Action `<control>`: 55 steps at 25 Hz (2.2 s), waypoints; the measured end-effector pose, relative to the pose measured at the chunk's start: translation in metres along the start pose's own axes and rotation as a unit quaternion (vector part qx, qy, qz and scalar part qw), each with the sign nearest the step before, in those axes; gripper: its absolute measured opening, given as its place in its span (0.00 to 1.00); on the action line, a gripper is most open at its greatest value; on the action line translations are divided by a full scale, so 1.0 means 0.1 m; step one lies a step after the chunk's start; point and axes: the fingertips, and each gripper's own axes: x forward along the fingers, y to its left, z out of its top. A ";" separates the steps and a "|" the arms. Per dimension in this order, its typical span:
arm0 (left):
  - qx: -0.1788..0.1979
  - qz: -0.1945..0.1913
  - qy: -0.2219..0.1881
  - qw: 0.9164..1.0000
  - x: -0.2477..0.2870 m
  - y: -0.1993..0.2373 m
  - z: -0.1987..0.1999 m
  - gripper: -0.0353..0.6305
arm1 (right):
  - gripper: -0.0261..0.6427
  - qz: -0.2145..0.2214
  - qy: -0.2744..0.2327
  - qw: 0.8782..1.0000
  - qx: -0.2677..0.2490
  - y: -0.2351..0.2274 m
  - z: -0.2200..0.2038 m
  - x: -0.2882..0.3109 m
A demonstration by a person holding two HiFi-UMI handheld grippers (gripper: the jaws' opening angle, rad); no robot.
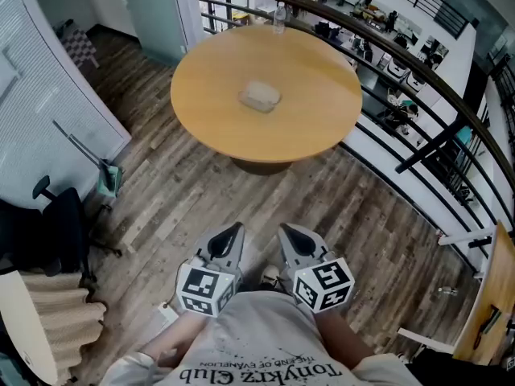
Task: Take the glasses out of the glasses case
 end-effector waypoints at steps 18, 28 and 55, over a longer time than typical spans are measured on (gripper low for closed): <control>-0.011 0.028 -0.007 1.000 0.17 -0.31 0.00 0.09 | 0.08 0.045 -0.002 0.999 -0.027 -0.23 0.01 -0.20; -0.011 0.044 -0.005 0.999 0.21 -0.41 -0.07 0.09 | 0.08 0.061 0.005 0.998 -0.025 -0.32 -0.08 -0.24; -0.007 -0.003 0.000 1.000 1.90 1.12 0.59 0.09 | 0.08 0.014 0.019 0.999 -0.039 -1.28 0.68 1.67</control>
